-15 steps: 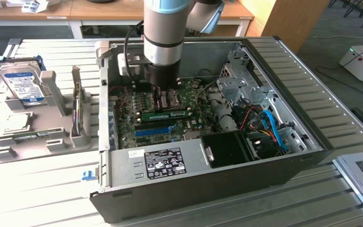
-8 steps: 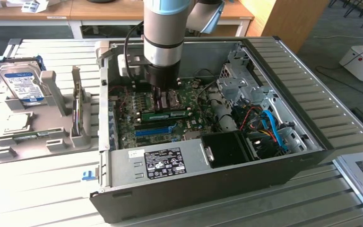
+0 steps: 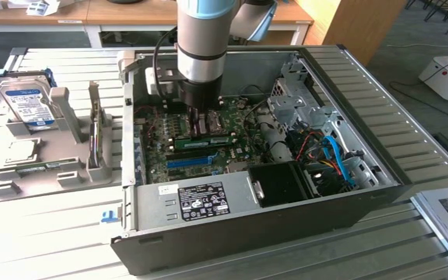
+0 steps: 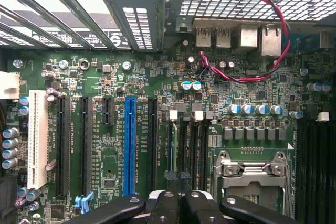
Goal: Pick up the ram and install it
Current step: 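Press down the ram until it locks into place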
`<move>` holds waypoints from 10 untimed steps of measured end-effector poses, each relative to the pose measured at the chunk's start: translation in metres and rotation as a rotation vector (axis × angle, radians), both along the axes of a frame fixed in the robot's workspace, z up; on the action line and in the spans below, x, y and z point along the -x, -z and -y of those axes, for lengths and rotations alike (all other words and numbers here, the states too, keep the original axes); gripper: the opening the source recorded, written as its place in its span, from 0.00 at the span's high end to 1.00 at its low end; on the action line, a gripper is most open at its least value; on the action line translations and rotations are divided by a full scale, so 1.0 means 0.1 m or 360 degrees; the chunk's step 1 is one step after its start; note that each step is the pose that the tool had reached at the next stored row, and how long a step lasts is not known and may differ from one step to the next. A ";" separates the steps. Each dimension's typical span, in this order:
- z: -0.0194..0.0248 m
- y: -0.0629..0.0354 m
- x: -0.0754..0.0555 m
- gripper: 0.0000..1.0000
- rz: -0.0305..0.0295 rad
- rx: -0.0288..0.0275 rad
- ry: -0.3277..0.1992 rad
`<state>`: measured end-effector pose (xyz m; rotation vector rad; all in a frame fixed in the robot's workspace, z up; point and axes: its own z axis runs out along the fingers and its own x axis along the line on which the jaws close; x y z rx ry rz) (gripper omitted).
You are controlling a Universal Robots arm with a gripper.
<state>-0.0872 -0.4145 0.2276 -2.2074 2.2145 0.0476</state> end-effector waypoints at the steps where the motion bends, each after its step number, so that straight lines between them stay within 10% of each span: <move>1: 0.000 0.003 0.00 0.90 -0.00002 0.00002 0.0000; 10: 0.000 0.018 0.00 0.90 -0.00001 0.00002 0.0000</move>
